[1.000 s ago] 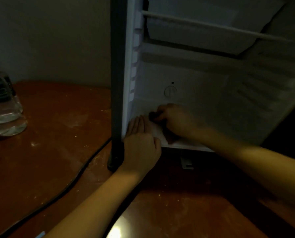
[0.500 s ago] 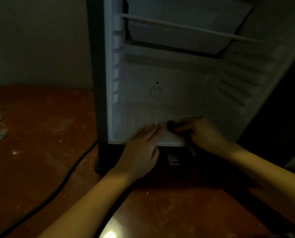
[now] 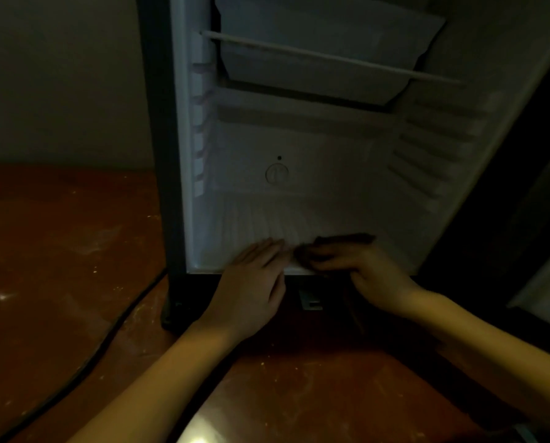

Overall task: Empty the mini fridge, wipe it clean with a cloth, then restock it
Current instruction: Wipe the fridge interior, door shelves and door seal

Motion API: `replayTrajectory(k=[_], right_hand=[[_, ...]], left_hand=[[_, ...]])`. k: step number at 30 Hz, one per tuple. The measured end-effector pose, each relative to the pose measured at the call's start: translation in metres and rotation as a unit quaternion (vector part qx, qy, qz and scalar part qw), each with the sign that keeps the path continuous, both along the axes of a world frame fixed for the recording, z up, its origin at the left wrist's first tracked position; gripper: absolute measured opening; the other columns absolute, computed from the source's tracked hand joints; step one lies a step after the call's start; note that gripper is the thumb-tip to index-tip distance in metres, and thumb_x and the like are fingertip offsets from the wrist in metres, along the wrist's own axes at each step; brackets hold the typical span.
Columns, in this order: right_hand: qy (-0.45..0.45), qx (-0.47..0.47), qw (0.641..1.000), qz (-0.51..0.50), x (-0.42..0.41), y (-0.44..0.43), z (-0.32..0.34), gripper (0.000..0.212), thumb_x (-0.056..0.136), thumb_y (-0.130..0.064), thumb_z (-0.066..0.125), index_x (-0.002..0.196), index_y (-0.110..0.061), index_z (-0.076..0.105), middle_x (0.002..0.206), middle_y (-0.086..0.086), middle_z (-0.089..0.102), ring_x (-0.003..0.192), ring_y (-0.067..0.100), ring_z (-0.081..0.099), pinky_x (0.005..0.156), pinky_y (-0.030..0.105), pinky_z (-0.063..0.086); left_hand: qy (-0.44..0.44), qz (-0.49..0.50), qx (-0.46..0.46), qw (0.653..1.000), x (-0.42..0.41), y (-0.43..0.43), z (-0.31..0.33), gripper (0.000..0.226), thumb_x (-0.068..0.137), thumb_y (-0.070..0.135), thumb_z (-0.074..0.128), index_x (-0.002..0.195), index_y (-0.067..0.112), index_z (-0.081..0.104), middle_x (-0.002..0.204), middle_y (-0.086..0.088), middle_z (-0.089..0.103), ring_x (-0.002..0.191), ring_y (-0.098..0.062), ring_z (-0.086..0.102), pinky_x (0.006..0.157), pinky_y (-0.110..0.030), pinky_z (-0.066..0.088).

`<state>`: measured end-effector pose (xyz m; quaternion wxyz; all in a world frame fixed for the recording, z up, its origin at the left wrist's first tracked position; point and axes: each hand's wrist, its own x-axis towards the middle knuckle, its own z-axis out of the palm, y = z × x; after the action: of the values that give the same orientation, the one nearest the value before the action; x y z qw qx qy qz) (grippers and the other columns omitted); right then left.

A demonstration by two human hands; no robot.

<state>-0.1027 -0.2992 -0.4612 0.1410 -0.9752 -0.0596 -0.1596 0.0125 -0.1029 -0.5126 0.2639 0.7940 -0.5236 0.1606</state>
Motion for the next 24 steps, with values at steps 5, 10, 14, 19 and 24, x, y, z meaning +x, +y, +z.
replayTrajectory(k=[5,10,14,19,24], right_hand=[[0.054,0.046,0.997,-0.024,0.017,-0.005,0.018,0.060,0.078,0.021,0.044,0.123,-0.014,0.063,0.128,-0.025,0.043,0.121,-0.021,0.033,0.099,-0.005,0.020],[0.090,0.022,0.987,-0.132,0.127,-0.042,0.020,0.041,0.096,-0.001,0.049,0.128,-0.022,0.064,0.137,0.002,0.055,0.110,0.016,0.059,0.095,0.023,0.045],[0.095,0.015,0.984,-0.150,0.151,-0.032,0.026,0.038,0.094,0.000,0.051,0.130,-0.010,0.060,0.136,0.010,0.056,0.117,0.028,0.058,0.102,0.031,0.044],[0.025,-0.016,0.991,-0.127,0.079,-0.004,0.007,0.047,0.096,-0.001,0.050,0.137,-0.025,0.053,0.137,0.006,0.056,0.112,0.025,0.060,0.090,0.012,0.041],[0.027,-0.064,0.996,-0.047,0.005,0.017,-0.003,0.057,0.093,0.001,0.049,0.136,-0.036,0.053,0.147,-0.008,0.045,0.135,0.013,0.042,0.110,0.025,0.033]], left_hand=[[0.022,-0.007,-0.039,0.999,0.000,-0.001,0.000,0.037,0.097,0.018,0.051,0.133,0.015,0.051,0.142,-0.003,0.050,0.133,-0.014,0.043,0.111,-0.016,0.013],[0.031,-0.022,-0.044,0.998,0.002,-0.002,-0.005,0.044,0.092,0.020,0.047,0.136,0.014,0.052,0.141,-0.006,0.052,0.131,-0.019,0.047,0.113,-0.028,0.024],[0.036,-0.029,-0.057,0.997,0.004,0.000,-0.004,0.048,0.094,0.021,0.050,0.141,0.015,0.046,0.141,-0.005,0.051,0.130,-0.016,0.048,0.112,-0.024,0.025],[0.065,-0.023,-0.074,0.995,0.000,0.003,0.003,0.063,0.094,0.022,0.058,0.150,0.018,0.029,0.144,0.001,0.047,0.127,-0.007,0.045,0.108,-0.012,0.026],[0.132,-0.037,-0.073,0.988,-0.018,0.007,0.011,0.086,0.084,0.041,0.069,0.150,0.041,0.013,0.145,0.024,0.030,0.130,0.010,0.029,0.100,0.004,0.016]])
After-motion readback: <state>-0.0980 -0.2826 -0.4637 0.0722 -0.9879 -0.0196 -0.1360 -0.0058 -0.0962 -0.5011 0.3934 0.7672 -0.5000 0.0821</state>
